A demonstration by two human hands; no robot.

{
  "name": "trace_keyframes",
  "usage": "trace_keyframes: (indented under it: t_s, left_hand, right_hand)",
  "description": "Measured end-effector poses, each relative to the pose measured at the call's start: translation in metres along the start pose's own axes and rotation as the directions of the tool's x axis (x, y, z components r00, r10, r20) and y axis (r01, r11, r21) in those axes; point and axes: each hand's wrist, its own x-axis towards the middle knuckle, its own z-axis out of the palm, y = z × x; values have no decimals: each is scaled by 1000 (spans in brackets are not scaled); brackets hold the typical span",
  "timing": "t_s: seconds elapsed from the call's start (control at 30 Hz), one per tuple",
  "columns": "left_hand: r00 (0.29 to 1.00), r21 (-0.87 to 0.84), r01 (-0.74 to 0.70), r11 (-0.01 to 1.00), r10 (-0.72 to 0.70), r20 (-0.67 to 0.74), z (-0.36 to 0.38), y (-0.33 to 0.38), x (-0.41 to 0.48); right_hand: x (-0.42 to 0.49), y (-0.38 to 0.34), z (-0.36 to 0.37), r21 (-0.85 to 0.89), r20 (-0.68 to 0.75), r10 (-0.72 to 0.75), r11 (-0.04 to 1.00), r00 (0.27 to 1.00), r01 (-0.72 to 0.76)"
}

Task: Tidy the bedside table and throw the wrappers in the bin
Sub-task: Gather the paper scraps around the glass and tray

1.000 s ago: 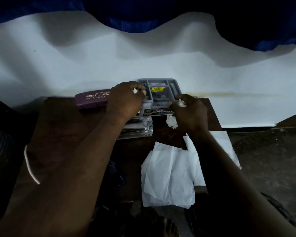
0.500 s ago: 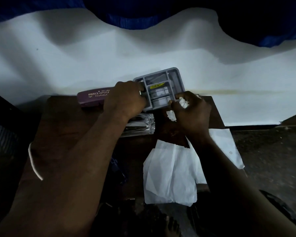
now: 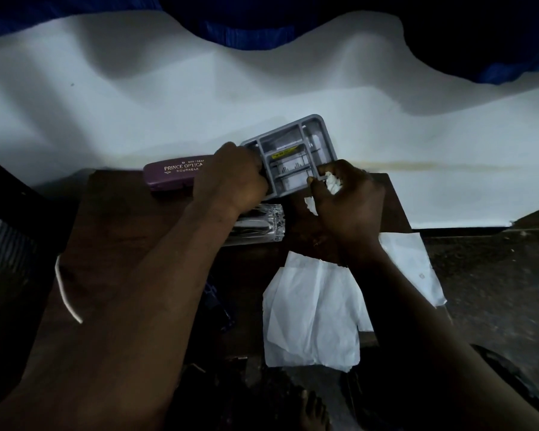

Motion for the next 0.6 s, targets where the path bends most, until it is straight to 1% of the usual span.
trace_keyframes:
  t_s: [0.17, 0.23, 0.3, 0.47, 0.6]
  left_hand:
    - [987, -172, 47, 984, -73, -146, -19, -3, 5]
    - [969, -298, 73, 952, -138, -203, -28, -3, 6]
    - [944, -434, 94, 896, -219, -248, -33, -2, 7]
    - [925, -620, 121, 775, -315, -213, -35, -7, 7]
    - [910, -745, 125, 655, -374, -176, -36, -14, 6]
  right_hand:
    - [0, -1, 1, 0, -5, 92, 996, 996, -92]
    - [0, -1, 1, -1, -31, 125, 992, 992, -125]
    - [-1, 0, 1, -6, -49, 160, 987, 986, -160]
    - [-1, 2, 3, 19, -69, 243, 970, 968, -242]
    - [-1, 3, 9, 31, -37, 319, 948, 947, -318]
